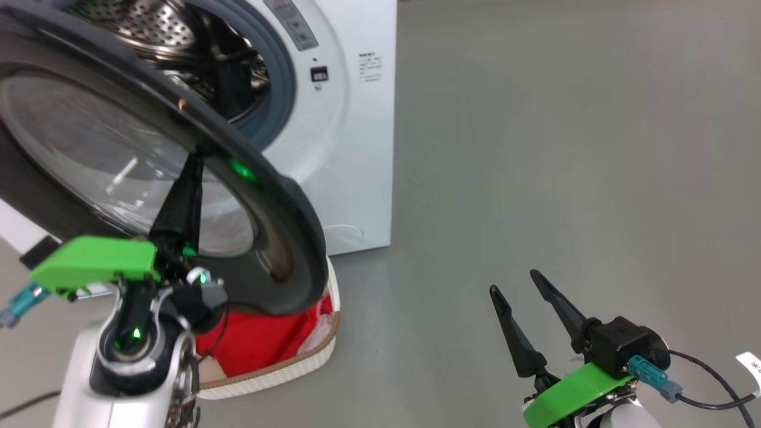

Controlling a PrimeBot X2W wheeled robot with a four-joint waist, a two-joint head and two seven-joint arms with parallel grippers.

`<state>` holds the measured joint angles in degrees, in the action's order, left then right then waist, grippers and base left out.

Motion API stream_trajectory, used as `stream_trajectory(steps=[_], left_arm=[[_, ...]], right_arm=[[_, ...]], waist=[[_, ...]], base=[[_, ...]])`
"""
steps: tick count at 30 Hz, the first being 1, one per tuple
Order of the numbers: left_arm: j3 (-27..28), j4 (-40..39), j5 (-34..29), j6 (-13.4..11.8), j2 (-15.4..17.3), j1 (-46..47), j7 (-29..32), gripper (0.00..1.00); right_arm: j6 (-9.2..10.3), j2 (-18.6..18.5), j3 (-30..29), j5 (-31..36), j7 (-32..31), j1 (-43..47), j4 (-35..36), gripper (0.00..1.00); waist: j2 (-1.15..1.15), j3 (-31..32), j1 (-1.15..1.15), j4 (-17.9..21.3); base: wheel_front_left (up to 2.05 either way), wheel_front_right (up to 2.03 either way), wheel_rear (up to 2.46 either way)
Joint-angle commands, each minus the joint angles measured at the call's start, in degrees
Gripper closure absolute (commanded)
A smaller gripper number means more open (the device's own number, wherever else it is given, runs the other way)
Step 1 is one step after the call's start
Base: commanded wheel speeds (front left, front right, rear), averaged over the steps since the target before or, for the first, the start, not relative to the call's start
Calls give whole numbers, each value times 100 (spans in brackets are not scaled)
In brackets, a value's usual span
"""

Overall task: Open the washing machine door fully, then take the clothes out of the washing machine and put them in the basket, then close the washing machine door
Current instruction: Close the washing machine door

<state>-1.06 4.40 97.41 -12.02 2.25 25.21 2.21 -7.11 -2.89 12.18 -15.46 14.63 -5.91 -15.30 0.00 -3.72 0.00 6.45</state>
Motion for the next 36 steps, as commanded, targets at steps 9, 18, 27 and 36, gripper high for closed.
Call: stream_trajectory(steps=[9,18,27,36], left_arm=[[46,695,-12,381,64,1239,-350,100],[44,1478,-121,687,65,1906,-484,100],[19,2218,-181,1086,71,2193,-493,100],[167,2079,92,1283,130,1449,-180,0]], right_arm=[[-37,0,70,177,37,-386,212,0],[-37,0,58,181,37,-496,227,0],[-37,1,36,186,37,-522,187,0],[-37,1,50,140,37,-346,95,0]], waist=[[0,-495,0,359],[0,-653,0,482],[0,-571,0,470],[0,-126,0,362]], base=[[0,0,0],[0,0,0],[0,0,0],[0,0,0]])
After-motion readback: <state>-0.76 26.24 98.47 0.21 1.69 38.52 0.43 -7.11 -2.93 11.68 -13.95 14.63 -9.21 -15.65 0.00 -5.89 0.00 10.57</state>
